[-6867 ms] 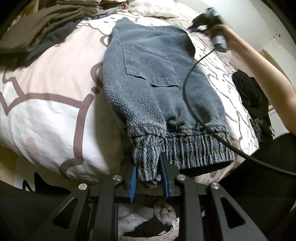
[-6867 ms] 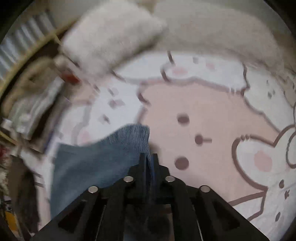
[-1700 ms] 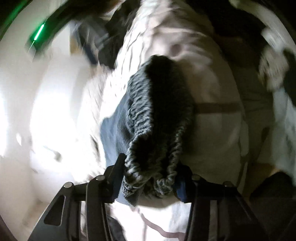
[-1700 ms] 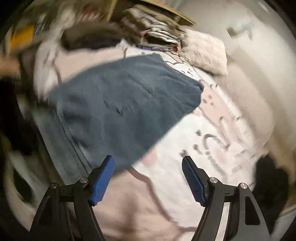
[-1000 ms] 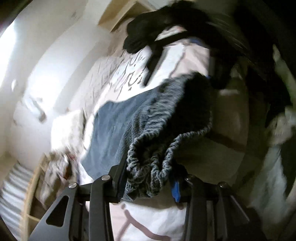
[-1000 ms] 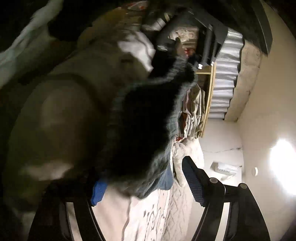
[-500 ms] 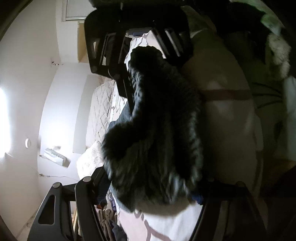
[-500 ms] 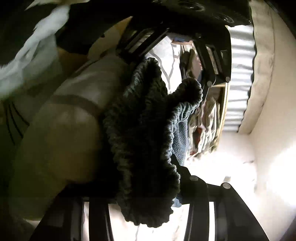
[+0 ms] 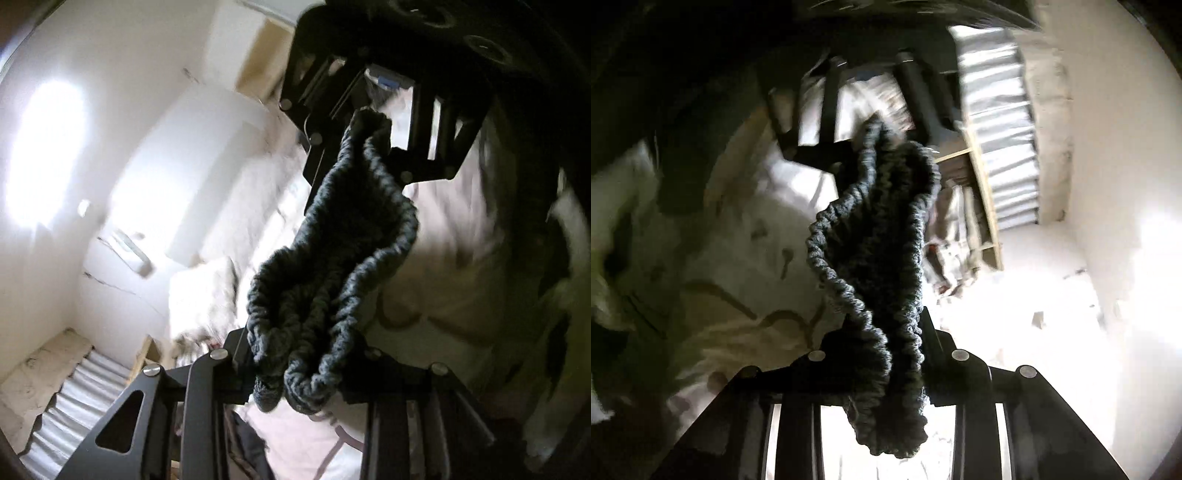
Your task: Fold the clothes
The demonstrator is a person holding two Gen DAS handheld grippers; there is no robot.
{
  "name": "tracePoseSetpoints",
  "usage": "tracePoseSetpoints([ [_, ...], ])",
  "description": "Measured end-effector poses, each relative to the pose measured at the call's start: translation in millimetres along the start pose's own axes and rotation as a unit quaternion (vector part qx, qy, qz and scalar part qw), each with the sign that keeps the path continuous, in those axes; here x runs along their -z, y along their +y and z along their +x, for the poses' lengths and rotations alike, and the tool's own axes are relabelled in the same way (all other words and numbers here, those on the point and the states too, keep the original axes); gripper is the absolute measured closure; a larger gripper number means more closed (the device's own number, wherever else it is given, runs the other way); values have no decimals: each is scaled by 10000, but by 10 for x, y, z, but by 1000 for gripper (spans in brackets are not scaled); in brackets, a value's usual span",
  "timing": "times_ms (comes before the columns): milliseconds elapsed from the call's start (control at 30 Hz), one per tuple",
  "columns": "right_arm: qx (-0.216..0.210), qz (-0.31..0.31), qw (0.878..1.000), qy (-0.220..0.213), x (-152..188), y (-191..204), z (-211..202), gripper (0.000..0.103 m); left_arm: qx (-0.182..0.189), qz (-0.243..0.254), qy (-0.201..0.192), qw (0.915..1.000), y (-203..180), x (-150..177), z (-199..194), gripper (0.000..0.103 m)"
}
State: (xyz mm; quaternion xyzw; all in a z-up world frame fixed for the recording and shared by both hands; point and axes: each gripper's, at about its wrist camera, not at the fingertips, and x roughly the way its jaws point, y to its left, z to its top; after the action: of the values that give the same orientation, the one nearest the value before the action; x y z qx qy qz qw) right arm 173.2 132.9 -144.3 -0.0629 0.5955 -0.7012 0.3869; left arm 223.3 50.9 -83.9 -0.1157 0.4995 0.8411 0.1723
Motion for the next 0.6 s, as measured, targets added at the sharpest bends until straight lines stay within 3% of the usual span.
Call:
tracePoseSetpoints([
  [67, 46, 121, 9998, -115, -85, -145, -299, 74, 305, -374, 121, 9988, 28, -17, -68, 70],
  [167, -428, 640, 9970, -97, -57, -82, -692, 74, 761, -932, 302, 9923, 71, -42, -170, 70],
  [267, -1068, 989, 9891, 227, -40, -61, -610, 74, 1179, -1464, 485, 9810, 113, -62, -252, 70],
  [300, -1186, 1039, 9870, 305, -44, -105, -527, 74, 1166, -1559, 567, 9792, 121, -55, -205, 70],
  [433, -2072, 1603, 9639, 482, 29, -571, -105, 74, 1352, -2063, 842, 9654, 438, -45, 125, 70],
  [533, -2844, 2021, 9358, 505, 212, -927, 217, 73, 1505, -2391, 1020, 9538, 750, -7, 456, 70],
  [600, -3182, 2249, 9190, 610, 297, -1204, 547, 73, 1487, -2442, 1126, 9516, 935, 26, 707, 70],
])
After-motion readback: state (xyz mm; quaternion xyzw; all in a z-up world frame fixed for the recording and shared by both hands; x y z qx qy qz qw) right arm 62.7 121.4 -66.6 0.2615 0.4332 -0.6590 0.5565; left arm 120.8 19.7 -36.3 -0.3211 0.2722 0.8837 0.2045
